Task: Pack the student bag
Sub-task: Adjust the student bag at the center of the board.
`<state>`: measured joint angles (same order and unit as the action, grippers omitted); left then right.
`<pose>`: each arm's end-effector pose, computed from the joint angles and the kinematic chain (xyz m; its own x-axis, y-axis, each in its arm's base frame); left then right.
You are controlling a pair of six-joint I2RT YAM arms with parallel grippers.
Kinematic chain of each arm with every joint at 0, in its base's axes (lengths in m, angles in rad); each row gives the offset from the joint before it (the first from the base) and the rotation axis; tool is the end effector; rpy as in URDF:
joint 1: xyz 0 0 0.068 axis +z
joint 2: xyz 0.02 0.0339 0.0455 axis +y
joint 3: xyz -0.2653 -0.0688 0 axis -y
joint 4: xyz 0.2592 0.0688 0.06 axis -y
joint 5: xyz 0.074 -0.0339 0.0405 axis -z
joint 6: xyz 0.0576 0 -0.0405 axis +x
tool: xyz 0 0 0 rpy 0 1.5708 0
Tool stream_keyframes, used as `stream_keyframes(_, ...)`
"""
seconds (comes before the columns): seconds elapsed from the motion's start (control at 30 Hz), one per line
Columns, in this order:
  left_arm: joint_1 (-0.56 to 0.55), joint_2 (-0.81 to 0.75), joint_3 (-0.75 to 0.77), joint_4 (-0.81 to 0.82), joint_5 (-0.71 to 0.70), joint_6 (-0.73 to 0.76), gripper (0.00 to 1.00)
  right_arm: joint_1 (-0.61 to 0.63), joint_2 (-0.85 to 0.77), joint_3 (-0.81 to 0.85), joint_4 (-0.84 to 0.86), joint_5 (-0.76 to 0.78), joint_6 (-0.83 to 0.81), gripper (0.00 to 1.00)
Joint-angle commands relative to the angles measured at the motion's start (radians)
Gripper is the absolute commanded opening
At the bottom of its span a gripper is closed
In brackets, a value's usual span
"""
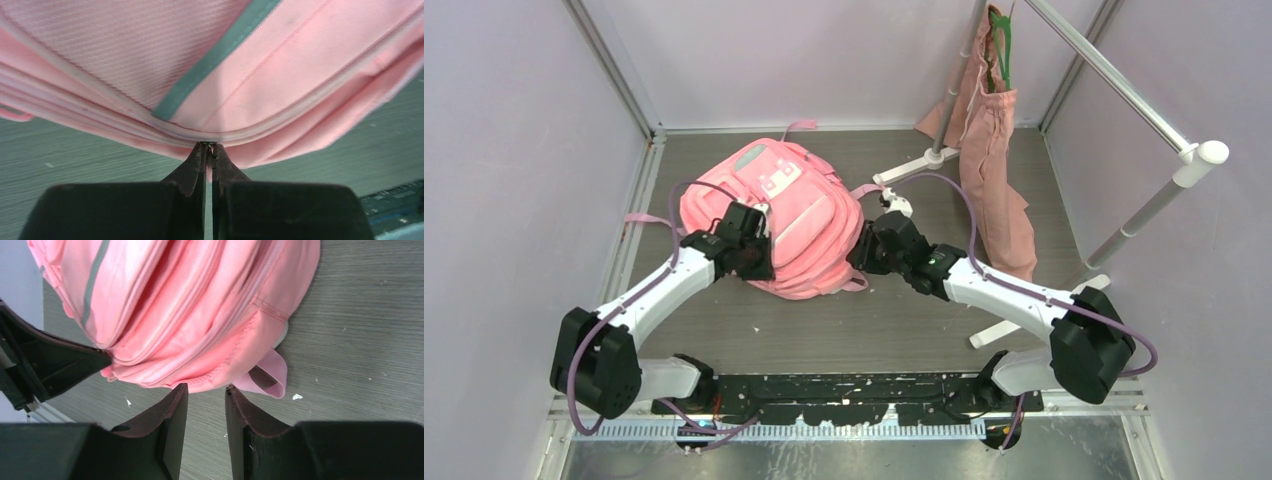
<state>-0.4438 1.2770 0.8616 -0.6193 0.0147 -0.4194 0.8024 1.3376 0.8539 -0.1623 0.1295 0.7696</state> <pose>0.2451 -0.1175 0.2046 -0.8867 -0.0293 -0.4614 0.0821 0.9721 -0.2195 0.2283 0.2255 0.2253 -0.7468 0.2203 -0.6276 -0.1695 0.8494 0.4998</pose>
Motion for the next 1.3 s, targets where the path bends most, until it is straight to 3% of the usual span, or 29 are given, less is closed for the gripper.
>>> stream_keyframes(0.0,-0.001,-0.020,0.014,0.100,0.207,-0.140,0.00,0.000,-0.046,0.071,0.019,-0.019,-0.005,0.39)
stream_keyframes(0.23,-0.010,-0.056,-0.099,0.366,0.340,-0.346,0.00,0.026,-0.021,0.068,0.057,-0.050,-0.001,0.39)
stream_keyframes(0.5,-0.082,0.043,-0.069,0.403,0.364,-0.376,0.03,0.068,0.042,0.091,0.086,-0.095,0.009,0.39)
stream_keyframes(0.57,-0.082,0.042,-0.048,0.376,0.359,-0.362,0.22,0.084,0.064,0.110,0.062,-0.090,-0.009,0.40)
stream_keyframes(0.63,-0.081,0.023,-0.023,0.321,0.346,-0.334,0.49,0.099,0.074,0.117,0.047,-0.079,-0.026,0.41)
stream_keyframes(0.67,-0.081,0.008,-0.008,0.293,0.334,-0.316,0.57,0.105,0.077,0.125,0.031,-0.067,-0.034,0.42)
stream_keyframes(0.73,-0.081,-0.031,0.015,0.229,0.291,-0.281,0.63,0.114,0.092,0.150,0.007,-0.041,-0.044,0.42)
stream_keyframes(0.9,-0.058,-0.147,0.037,0.115,0.162,-0.238,0.61,0.171,0.143,0.216,-0.039,0.069,-0.085,0.44)
stream_keyframes(1.07,0.001,-0.231,-0.014,0.057,0.007,-0.322,0.51,0.234,0.221,0.267,-0.039,0.156,-0.105,0.57)
stream_keyframes(1.27,0.073,-0.228,-0.060,0.069,0.068,-0.394,0.59,0.273,0.316,0.322,-0.016,0.178,-0.130,0.58)
